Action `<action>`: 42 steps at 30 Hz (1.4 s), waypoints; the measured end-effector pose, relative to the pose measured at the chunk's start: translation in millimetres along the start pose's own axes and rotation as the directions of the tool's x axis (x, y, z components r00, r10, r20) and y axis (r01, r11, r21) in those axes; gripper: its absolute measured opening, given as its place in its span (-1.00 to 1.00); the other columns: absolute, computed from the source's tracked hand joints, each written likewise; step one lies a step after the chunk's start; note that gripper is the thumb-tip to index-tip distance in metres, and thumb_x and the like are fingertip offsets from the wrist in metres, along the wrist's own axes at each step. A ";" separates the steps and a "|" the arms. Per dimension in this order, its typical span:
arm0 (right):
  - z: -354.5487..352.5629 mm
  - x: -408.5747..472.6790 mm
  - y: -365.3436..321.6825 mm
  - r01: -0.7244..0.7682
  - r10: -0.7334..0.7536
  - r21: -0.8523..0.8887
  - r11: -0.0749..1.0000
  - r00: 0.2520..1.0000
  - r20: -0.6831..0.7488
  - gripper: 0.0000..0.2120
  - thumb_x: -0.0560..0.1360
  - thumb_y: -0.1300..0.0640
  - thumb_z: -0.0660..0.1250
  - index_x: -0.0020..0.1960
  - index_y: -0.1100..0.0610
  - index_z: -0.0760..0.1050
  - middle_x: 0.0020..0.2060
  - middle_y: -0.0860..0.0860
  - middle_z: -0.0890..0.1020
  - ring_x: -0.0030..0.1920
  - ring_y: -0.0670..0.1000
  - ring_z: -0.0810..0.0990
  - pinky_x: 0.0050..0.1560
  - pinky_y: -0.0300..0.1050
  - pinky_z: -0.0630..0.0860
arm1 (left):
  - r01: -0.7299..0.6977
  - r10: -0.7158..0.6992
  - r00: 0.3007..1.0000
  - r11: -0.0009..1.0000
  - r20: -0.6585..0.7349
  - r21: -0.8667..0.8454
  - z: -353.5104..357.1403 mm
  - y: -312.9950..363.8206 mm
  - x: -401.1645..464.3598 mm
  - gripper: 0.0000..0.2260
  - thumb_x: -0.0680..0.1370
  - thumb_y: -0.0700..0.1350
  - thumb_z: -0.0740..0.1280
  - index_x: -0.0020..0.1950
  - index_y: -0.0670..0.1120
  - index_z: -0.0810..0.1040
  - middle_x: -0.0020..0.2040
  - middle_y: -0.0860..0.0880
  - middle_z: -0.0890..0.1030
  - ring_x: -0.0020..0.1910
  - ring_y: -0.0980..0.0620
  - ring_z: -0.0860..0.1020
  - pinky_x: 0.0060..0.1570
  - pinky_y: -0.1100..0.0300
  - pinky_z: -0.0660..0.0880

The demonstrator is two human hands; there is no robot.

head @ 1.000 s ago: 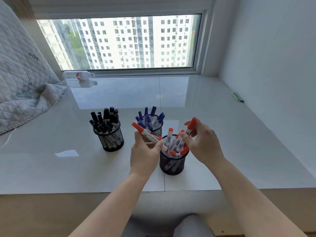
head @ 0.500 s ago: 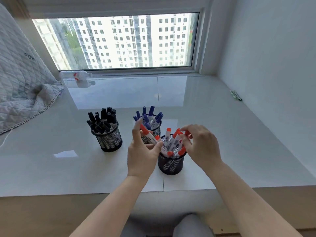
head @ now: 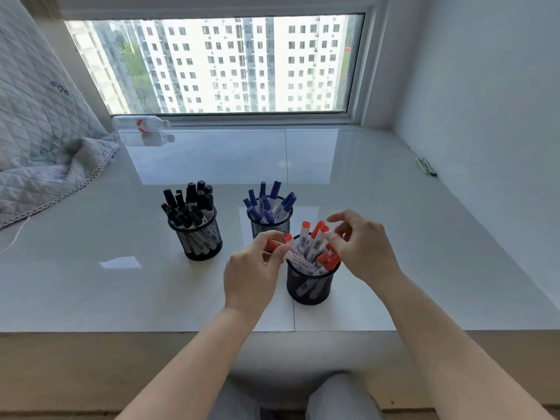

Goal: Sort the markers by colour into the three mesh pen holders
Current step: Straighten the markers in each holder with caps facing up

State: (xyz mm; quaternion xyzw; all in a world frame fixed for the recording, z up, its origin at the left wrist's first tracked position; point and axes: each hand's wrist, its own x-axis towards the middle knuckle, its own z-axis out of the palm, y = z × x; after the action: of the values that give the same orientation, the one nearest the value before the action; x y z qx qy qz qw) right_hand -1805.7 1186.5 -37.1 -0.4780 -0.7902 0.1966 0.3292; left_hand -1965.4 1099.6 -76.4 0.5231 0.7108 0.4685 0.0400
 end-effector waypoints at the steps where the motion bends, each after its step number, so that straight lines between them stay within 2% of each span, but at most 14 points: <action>1: 0.1 1.9 -0.6 -0.004 0.004 -0.006 1.000 1.000 0.017 -0.83 0.44 0.14 0.36 0.03 0.07 0.56 -0.31 -0.09 0.58 -0.27 -0.04 0.56 -0.08 -0.12 0.53 | -0.033 0.033 0.999 0.998 0.012 0.058 -0.2 0.2 1.2 -0.77 0.50 0.09 0.32 0.12 0.08 0.59 -0.20 0.05 0.67 -0.25 0.04 0.61 -0.20 0.08 0.56; 4: 1.9 6.7 -1.6 -0.003 0.005 -0.041 0.999 0.999 0.054 -0.84 0.45 0.14 0.35 0.02 0.08 0.56 -0.26 -0.04 0.59 -0.24 -0.02 0.56 -0.11 -0.13 0.52 | -0.183 0.155 0.978 0.958 0.138 0.223 3.6 3.9 1.6 -0.74 0.53 0.09 0.29 0.18 0.10 0.58 -0.04 0.08 0.67 -0.20 0.02 0.61 -0.23 0.16 0.52; 7: 4.7 6.8 -0.8 -0.010 0.016 -0.087 0.996 0.997 0.072 -0.85 0.45 0.12 0.35 0.01 0.09 0.56 -0.17 0.02 0.58 -0.20 -0.03 0.52 -0.12 -0.16 0.49 | -0.219 0.162 0.957 0.946 0.239 0.238 6.7 3.2 0.0 -0.74 0.56 0.05 0.25 0.22 0.11 0.55 0.07 0.17 0.62 -0.14 0.06 0.60 -0.22 0.22 0.46; 12: 2.1 11.4 3.8 -0.071 0.089 -0.130 0.989 0.987 0.134 -0.82 0.45 0.02 0.35 0.00 0.08 0.58 -0.12 0.00 0.60 -0.16 -0.04 0.51 -0.13 -0.18 0.44 | -0.136 0.096 0.963 0.980 0.253 0.147 5.1 5.8 5.1 -0.82 0.52 0.05 0.31 0.11 0.13 0.58 0.00 0.19 0.59 -0.23 0.18 0.56 -0.19 0.23 0.50; 14: 1.7 15.2 3.7 -0.080 0.106 -0.151 0.985 0.980 0.169 -0.79 0.46 0.01 0.34 0.02 0.10 0.57 -0.07 0.02 0.60 -0.13 -0.03 0.51 -0.13 -0.17 0.43 | -0.049 0.031 0.977 0.995 0.209 0.082 3.9 8.1 7.2 -0.86 0.48 0.03 0.35 0.01 0.14 0.49 -0.06 0.18 0.55 -0.30 0.23 0.55 -0.23 0.23 0.50; 16: 2.2 19.2 2.5 -0.088 0.120 -0.166 0.982 0.973 0.198 -0.76 0.46 0.00 0.34 0.04 0.12 0.56 -0.02 0.05 0.58 -0.11 -0.01 0.50 -0.11 -0.16 0.43 | 0.043 -0.051 0.984 0.998 0.173 0.050 3.1 9.0 9.2 -0.78 0.45 0.04 0.36 0.02 0.12 0.37 -0.07 0.17 0.49 -0.30 0.21 0.53 -0.27 0.23 0.47; 20: 5.7 23.7 -2.2 -0.101 0.144 -0.190 0.977 0.962 0.232 -0.73 0.45 -0.01 0.34 0.04 0.14 0.54 0.00 0.05 0.52 -0.10 -0.02 0.45 -0.10 -0.16 0.39 | 0.144 -0.164 0.968 0.983 0.188 0.115 5.0 8.2 19.1 -0.68 0.46 0.11 0.32 0.14 0.04 0.37 -0.11 0.09 0.45 -0.19 0.12 0.48 -0.22 0.21 0.37; 25: 7.0 22.8 -3.8 -0.124 0.171 -0.189 0.974 0.952 0.256 -0.79 0.43 0.00 0.32 -0.05 0.12 0.56 -0.09 0.05 0.58 -0.15 0.01 0.49 -0.17 -0.14 0.41 | 0.150 -0.205 0.938 0.967 0.279 0.205 13.2 14.8 31.8 -0.75 0.51 0.12 0.25 0.07 0.01 0.51 -0.09 0.07 0.53 -0.09 0.06 0.48 -0.17 0.17 0.39; 29: -0.6 20.9 -4.6 -0.125 0.135 -0.073 0.989 0.978 0.159 -0.83 0.45 0.02 0.33 -0.06 0.11 0.57 -0.23 0.00 0.60 -0.28 -0.05 0.52 -0.23 -0.21 0.39 | 0.137 -0.181 0.946 0.975 0.267 0.176 12.5 18.8 34.3 -0.79 0.52 0.08 0.27 0.03 0.01 0.56 -0.22 0.11 0.55 -0.12 0.06 0.51 -0.19 0.19 0.41; 32: -9.4 20.4 -5.4 -0.093 0.088 0.060 0.994 0.993 0.082 -0.81 0.46 0.01 0.35 -0.04 0.13 0.57 -0.24 0.00 0.63 -0.24 -0.02 0.60 -0.15 -0.15 0.52 | 0.113 -0.140 0.965 0.985 0.220 0.128 4.3 22.5 36.7 -0.84 0.50 0.10 0.30 -0.04 0.06 0.58 -0.25 0.13 0.55 -0.16 0.06 0.53 -0.20 0.20 0.44; 34: -16.1 21.1 -6.4 -0.055 0.054 0.141 0.989 0.998 0.011 -0.82 0.47 0.00 0.34 -0.04 0.11 0.56 -0.30 -0.07 0.59 -0.27 -0.10 0.56 -0.20 -0.27 0.50 | 0.093 -0.103 0.981 0.994 0.166 0.065 -5.2 25.0 39.9 -0.88 0.49 0.11 0.31 -0.12 0.10 0.56 -0.31 0.16 0.55 -0.24 0.09 0.53 -0.29 0.23 0.40; 36: -22.4 23.7 -8.3 -0.028 0.043 0.247 0.969 0.998 -0.054 -0.87 0.49 0.02 0.33 -0.07 0.08 0.53 -0.39 -0.15 0.51 -0.40 -0.22 0.49 -0.36 -0.45 0.39 | 0.083 -0.080 0.993 0.996 0.088 -0.033 -15.1 28.4 43.8 -0.88 0.49 0.12 0.31 -0.14 0.10 0.54 -0.35 0.16 0.55 -0.34 0.16 0.51 -0.36 0.29 0.38; 39: -30.2 28.1 -9.9 -0.029 0.102 0.422 0.906 0.983 -0.150 -0.87 0.51 0.04 0.29 -0.10 0.10 0.49 -0.45 -0.16 0.46 -0.50 -0.24 0.43 -0.43 -0.43 0.32 | 0.075 -0.088 0.993 0.983 -0.073 -0.169 -27.6 34.3 49.1 -0.87 0.50 0.08 0.31 -0.15 0.04 0.54 -0.46 0.16 0.55 -0.47 0.24 0.47 -0.46 0.45 0.30; 42: -34.8 29.9 -11.4 -0.044 0.195 0.549 0.834 0.956 -0.219 -0.85 0.55 0.04 0.22 -0.18 0.04 0.42 -0.40 -0.09 0.49 -0.43 -0.18 0.43 -0.39 -0.40 0.36 | 0.079 -0.129 0.976 0.959 -0.173 -0.272 -34.1 36.2 52.7 -0.86 0.53 0.05 0.29 -0.21 0.06 0.48 -0.46 0.18 0.57 -0.44 0.26 0.51 -0.38 0.45 0.35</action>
State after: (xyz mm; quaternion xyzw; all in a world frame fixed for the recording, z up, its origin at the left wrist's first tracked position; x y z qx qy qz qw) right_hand -1798.0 1207.5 4.5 -0.4371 -0.6199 0.3650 0.5398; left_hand -1982.2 1120.0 -8.9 0.4280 0.6693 0.6037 0.0664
